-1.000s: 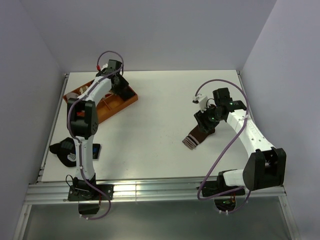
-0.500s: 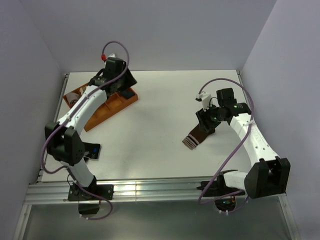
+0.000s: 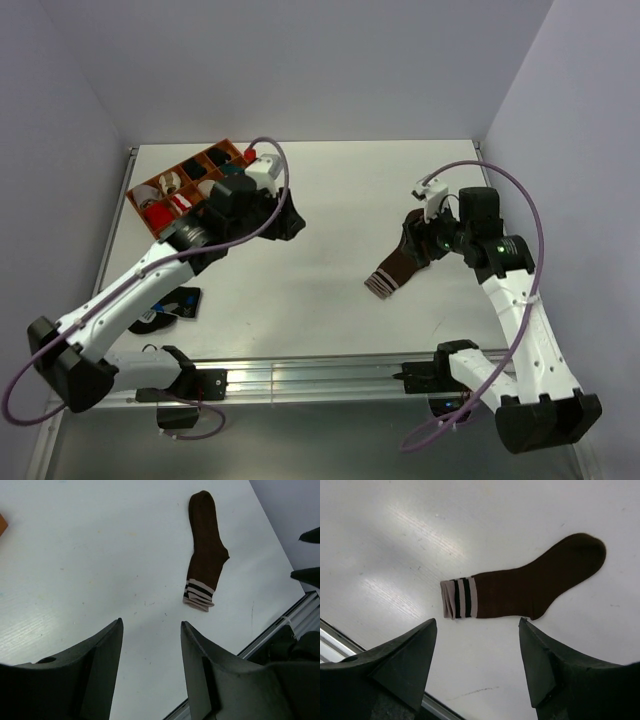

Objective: Roll the socks
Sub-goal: Reset both arms

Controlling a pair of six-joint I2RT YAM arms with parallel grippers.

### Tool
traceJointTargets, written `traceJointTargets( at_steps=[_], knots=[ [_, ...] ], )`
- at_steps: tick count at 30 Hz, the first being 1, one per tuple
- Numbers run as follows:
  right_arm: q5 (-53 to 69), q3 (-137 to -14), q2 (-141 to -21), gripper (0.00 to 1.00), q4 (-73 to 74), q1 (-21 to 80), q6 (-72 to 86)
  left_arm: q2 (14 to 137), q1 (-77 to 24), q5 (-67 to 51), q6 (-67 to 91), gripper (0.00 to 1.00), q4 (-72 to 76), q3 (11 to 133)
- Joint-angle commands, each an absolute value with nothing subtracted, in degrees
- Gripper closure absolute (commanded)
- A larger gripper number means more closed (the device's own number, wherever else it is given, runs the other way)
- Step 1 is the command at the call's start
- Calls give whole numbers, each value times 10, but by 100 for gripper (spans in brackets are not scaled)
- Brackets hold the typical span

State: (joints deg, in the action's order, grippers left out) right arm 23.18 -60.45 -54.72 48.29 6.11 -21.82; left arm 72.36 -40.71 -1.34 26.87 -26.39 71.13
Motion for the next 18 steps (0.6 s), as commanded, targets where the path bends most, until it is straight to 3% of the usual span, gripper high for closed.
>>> traceJointTargets(
  at_steps=[1,18],
  knots=[
    [229,-603,-506,25,447,56,-188,665,-407,-43,209,45,-179,658],
    [229,-546,-481,21,376,57,-134,663,-407,-66,185,45,-171,625]
  ],
)
